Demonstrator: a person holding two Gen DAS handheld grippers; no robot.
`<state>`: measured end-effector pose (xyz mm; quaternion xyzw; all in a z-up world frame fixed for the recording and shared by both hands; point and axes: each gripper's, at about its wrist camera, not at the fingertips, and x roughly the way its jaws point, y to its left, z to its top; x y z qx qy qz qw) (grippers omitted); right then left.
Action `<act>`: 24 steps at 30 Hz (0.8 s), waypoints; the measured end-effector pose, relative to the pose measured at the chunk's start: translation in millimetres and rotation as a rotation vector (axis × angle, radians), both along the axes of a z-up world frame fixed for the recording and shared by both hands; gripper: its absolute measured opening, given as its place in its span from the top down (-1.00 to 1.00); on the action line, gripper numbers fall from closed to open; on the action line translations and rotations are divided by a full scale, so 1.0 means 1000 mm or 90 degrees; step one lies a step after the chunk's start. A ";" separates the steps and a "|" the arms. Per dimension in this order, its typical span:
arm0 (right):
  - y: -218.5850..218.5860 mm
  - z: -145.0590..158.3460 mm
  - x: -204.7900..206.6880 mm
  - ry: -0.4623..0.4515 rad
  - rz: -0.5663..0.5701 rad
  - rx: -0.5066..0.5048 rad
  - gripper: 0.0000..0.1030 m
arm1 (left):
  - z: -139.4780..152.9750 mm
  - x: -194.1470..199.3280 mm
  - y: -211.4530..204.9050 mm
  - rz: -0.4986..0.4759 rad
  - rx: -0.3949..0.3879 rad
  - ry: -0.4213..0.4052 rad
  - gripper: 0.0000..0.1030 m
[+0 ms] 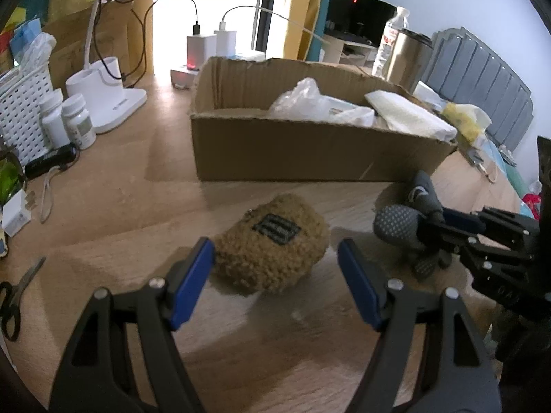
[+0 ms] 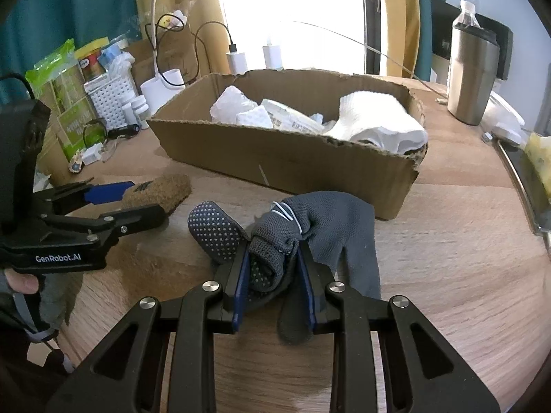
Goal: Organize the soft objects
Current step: 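Grasp the grey dotted gloves with the right tool while the left tool grasps the brown fuzzy pouch, then carry the gloves and fuzzy pouch over the cardboard box and lower them in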
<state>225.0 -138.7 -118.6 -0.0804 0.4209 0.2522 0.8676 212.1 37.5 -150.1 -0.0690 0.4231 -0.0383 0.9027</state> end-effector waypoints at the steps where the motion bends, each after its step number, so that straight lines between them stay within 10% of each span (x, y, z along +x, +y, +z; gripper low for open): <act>1: 0.000 0.001 0.000 -0.001 0.000 0.001 0.46 | 0.000 0.000 -0.001 -0.002 0.000 -0.002 -0.45; 9: -0.002 0.005 -0.002 -0.008 -0.005 0.012 0.46 | 0.007 -0.005 -0.010 -0.039 0.017 -0.018 0.00; 24: -0.008 0.009 -0.002 -0.012 0.000 0.024 0.46 | 0.003 0.004 -0.018 -0.042 0.025 -0.008 -0.19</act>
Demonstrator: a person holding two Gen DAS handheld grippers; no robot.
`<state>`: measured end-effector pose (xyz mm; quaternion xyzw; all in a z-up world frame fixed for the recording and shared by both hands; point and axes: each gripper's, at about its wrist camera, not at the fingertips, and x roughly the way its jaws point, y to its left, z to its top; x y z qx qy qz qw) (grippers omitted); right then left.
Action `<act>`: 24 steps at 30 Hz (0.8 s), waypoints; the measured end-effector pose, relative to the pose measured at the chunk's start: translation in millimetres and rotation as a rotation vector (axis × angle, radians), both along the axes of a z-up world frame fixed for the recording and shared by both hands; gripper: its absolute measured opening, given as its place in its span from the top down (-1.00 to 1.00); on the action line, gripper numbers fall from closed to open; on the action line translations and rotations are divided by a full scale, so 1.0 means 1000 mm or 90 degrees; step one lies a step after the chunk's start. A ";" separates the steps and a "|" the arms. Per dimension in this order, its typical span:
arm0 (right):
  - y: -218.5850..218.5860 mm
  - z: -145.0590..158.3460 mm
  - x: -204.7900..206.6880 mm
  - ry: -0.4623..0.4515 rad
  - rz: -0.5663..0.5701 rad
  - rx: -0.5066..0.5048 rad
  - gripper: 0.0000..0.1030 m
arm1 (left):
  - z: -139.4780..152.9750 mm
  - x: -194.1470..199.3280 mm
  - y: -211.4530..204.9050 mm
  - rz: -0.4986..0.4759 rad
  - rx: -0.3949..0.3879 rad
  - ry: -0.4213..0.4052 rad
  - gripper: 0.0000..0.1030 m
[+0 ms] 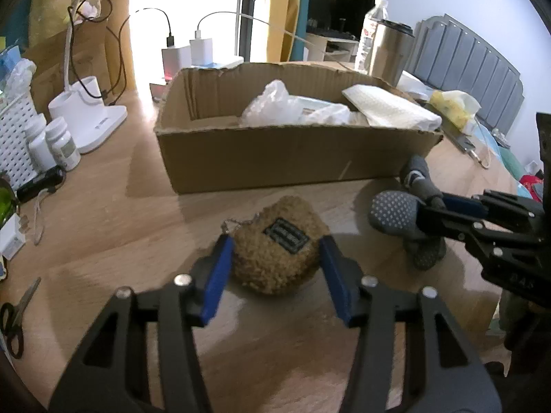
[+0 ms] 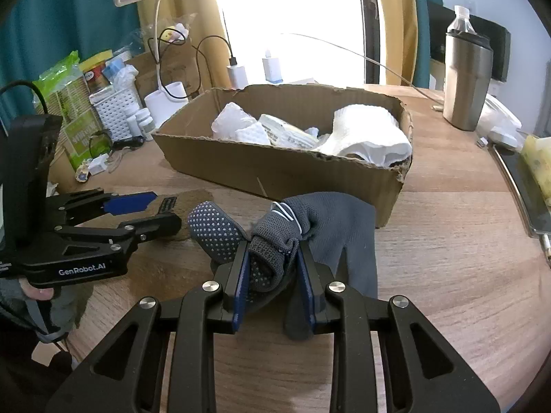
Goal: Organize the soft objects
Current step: 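Carry the gloves and fuzzy pouch over the cardboard box and lower them in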
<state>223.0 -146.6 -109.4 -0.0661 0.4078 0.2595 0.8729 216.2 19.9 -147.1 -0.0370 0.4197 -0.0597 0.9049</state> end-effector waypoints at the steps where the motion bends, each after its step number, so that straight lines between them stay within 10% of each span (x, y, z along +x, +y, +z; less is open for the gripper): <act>1: -0.001 0.000 0.001 0.001 0.000 0.001 0.46 | -0.002 0.002 -0.001 -0.002 0.003 0.008 -0.32; 11: -0.005 0.002 0.003 0.002 0.001 0.009 0.46 | -0.005 0.010 -0.004 0.000 0.009 0.016 -0.37; 24: -0.007 0.012 -0.002 -0.014 -0.003 0.009 0.46 | 0.004 0.004 -0.007 -0.024 -0.007 -0.013 0.06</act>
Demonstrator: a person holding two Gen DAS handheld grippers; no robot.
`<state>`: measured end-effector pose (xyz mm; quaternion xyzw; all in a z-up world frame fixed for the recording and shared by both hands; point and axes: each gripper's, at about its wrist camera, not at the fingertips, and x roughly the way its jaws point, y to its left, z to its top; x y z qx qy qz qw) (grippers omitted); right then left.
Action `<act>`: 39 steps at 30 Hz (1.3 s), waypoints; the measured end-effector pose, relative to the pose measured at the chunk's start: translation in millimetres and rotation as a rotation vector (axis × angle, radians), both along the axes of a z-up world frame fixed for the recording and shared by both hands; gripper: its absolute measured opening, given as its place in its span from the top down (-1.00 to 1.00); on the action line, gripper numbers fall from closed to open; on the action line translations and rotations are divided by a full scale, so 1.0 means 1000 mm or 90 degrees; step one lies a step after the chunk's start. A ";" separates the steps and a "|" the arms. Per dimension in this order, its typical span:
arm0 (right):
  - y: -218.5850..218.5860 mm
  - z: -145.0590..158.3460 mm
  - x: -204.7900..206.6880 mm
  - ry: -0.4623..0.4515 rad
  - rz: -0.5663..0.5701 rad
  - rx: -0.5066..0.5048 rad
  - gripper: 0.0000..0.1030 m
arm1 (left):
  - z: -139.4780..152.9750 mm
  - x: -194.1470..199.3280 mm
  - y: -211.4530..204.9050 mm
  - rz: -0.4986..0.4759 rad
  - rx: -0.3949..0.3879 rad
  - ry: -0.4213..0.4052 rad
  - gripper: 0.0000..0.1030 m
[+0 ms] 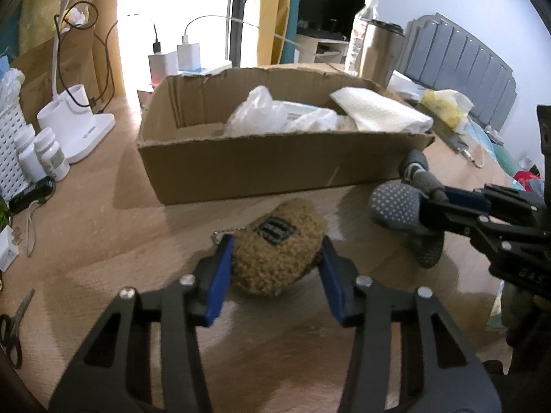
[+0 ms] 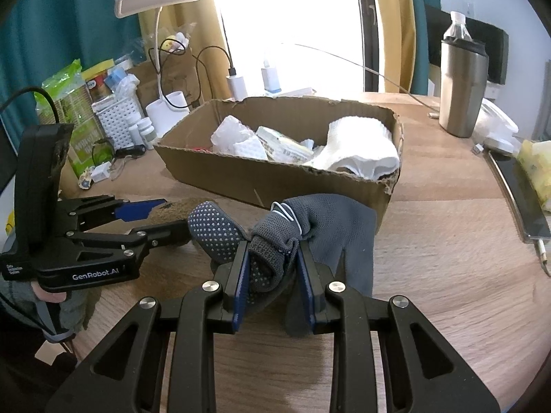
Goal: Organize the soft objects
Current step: 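Carry the gloves and fuzzy pouch over the cardboard box and lower them in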
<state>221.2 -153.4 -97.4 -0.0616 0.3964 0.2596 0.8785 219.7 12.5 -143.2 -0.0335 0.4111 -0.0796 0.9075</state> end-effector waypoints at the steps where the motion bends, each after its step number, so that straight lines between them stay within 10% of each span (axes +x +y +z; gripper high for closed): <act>1: 0.000 0.001 -0.001 -0.001 0.000 -0.001 0.46 | 0.002 -0.001 0.000 -0.001 -0.004 -0.003 0.06; 39: 0.026 0.066 0.001 -0.093 0.024 -0.009 0.46 | 0.080 -0.025 0.038 0.023 -0.037 -0.127 0.05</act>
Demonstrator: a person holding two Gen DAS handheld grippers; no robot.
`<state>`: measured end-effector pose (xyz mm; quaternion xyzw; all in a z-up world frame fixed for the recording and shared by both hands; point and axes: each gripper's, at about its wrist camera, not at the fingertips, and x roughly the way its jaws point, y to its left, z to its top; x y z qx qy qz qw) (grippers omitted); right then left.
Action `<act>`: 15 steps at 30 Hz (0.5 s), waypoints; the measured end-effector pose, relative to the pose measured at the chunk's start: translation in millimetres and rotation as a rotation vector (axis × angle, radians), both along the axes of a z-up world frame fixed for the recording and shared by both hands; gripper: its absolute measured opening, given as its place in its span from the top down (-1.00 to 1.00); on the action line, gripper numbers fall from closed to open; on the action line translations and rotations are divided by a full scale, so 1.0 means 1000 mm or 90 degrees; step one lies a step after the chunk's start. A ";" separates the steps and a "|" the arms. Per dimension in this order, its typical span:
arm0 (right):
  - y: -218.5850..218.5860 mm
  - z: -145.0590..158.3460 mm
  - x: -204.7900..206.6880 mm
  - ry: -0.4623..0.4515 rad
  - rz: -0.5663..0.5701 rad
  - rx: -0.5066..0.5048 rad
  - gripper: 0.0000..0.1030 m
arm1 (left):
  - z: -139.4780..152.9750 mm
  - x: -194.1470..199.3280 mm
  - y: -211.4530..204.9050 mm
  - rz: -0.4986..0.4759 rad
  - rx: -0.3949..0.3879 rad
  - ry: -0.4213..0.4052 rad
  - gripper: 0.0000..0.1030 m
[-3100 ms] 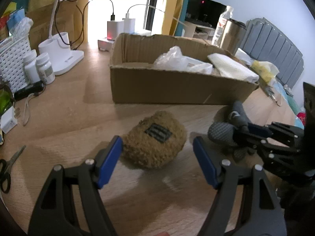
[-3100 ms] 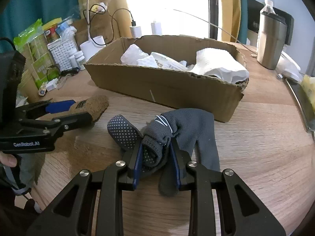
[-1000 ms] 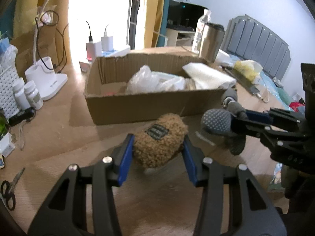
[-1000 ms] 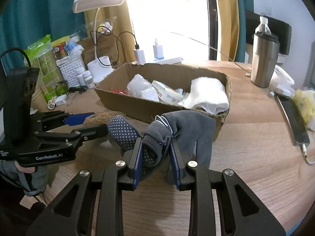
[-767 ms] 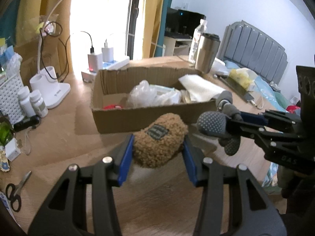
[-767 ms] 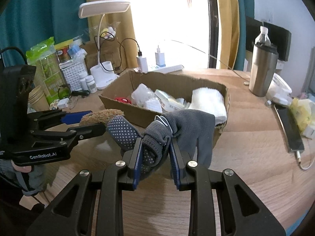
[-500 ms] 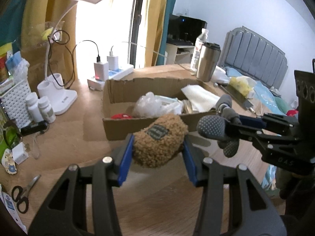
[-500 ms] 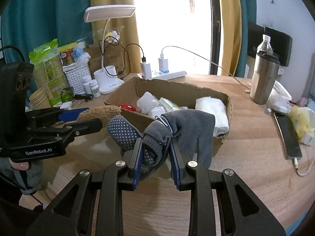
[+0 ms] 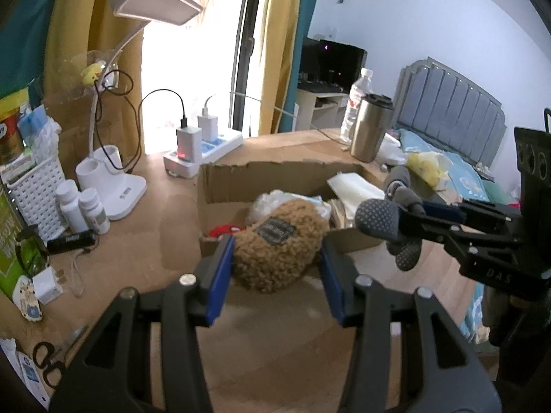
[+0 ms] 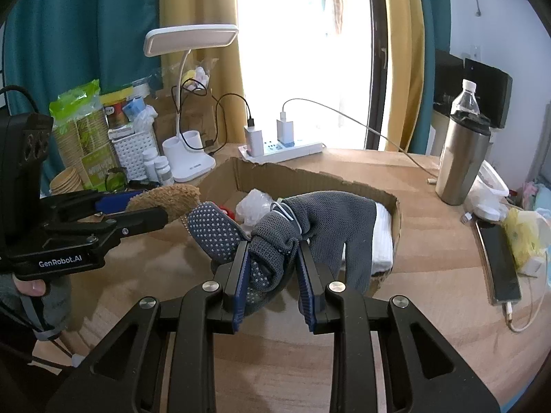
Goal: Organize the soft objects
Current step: 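Carry the gloves and fuzzy pouch over the cardboard box and lower them in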
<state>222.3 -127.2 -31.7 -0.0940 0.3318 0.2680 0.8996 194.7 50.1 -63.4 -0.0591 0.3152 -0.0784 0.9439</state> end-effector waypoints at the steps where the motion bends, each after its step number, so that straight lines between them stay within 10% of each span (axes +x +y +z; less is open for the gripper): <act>1: 0.000 0.001 0.002 -0.001 0.000 0.000 0.46 | 0.001 0.001 0.001 0.002 -0.002 -0.003 0.05; 15: 0.000 0.003 0.037 -0.006 -0.007 0.001 0.45 | 0.005 0.031 0.010 0.012 -0.011 -0.008 0.03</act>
